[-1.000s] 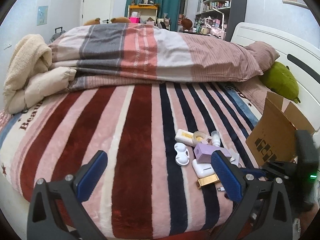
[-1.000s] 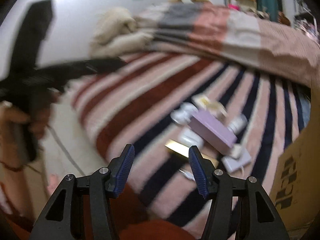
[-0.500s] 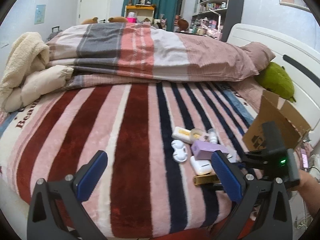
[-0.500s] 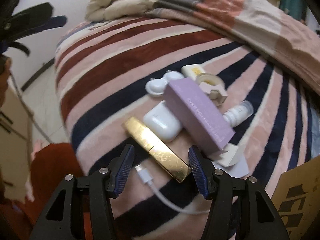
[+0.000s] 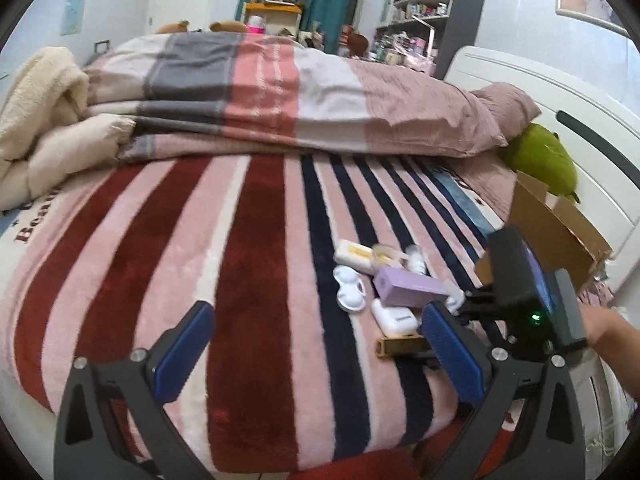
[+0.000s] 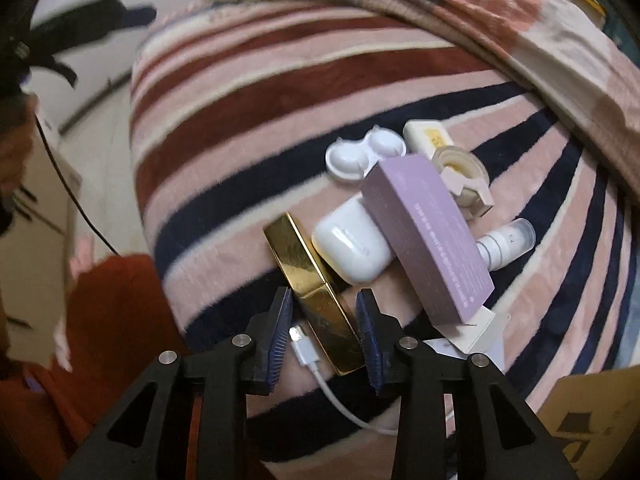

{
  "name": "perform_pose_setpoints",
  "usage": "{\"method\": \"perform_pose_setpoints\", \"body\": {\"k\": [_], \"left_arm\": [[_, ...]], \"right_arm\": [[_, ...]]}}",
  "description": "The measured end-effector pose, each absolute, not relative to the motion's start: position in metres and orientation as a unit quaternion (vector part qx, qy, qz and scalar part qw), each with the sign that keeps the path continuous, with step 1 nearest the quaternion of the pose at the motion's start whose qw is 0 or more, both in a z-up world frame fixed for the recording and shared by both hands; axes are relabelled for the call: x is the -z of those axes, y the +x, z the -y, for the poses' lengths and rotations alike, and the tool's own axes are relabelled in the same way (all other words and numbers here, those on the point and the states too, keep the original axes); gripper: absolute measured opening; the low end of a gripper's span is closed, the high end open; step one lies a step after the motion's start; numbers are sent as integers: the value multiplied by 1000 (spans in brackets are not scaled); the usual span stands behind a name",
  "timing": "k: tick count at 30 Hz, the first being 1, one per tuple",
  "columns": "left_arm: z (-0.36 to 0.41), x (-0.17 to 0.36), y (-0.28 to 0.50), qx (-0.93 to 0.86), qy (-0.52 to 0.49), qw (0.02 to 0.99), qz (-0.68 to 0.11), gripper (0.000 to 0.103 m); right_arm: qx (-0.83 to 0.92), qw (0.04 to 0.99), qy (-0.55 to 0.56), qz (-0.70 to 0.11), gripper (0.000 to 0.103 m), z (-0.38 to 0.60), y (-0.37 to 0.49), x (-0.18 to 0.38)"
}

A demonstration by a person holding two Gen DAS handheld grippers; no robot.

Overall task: Organize rigid objects
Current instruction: 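Lower the right gripper onto the gold bar and close it, then carry the gold bar with the right gripper into the cardboard box and release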

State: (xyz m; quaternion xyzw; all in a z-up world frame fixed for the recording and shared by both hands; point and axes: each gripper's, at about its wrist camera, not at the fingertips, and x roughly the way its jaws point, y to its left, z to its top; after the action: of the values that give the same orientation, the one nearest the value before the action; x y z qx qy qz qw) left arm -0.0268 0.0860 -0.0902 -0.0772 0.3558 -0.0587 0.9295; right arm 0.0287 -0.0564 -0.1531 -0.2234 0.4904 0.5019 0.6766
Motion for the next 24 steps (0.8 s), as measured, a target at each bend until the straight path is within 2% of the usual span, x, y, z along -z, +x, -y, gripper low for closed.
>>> {"method": "perform_pose_setpoints", "body": {"k": [3, 6, 12, 16, 17, 19, 21, 22, 23, 24], "left_arm": [[-81, 93, -26, 63, -63, 927, -364, 103], [-79, 95, -23, 84, -68, 922, -371, 102], [-67, 89, -14, 139, -73, 909, -387, 102], [-54, 59, -3, 197, -97, 904, -367, 102], [-49, 52, 0, 202, -96, 905, -363, 100], [-37, 38, 9, 226, -94, 902, -356, 86], [-22, 24, 20, 257, -97, 895, -353, 62], [-13, 18, 25, 267, -98, 892, -353, 56], [-2, 11, 31, 278, -97, 888, -353, 44], [7, 6, 37, 286, -96, 886, -351, 42]], "right_arm": [[-499, 671, -245, -491, 25, 52, 27, 157], [-503, 669, -231, -497, 13, 55, 28, 150], [-505, 698, -193, -469, 13, 64, 23, 114], [-527, 721, -133, -430, 13, 81, 24, 66], [-529, 725, -126, -424, 13, 83, 24, 60], [-531, 740, -106, -398, 13, 97, 23, 35], [-530, 751, -96, -381, 13, 106, 22, 20], [-527, 760, -87, -370, 13, 118, 23, 10], [-524, 764, -82, -367, 13, 121, 22, 6], [-519, 771, -70, -362, 13, 133, 26, -1]]}}
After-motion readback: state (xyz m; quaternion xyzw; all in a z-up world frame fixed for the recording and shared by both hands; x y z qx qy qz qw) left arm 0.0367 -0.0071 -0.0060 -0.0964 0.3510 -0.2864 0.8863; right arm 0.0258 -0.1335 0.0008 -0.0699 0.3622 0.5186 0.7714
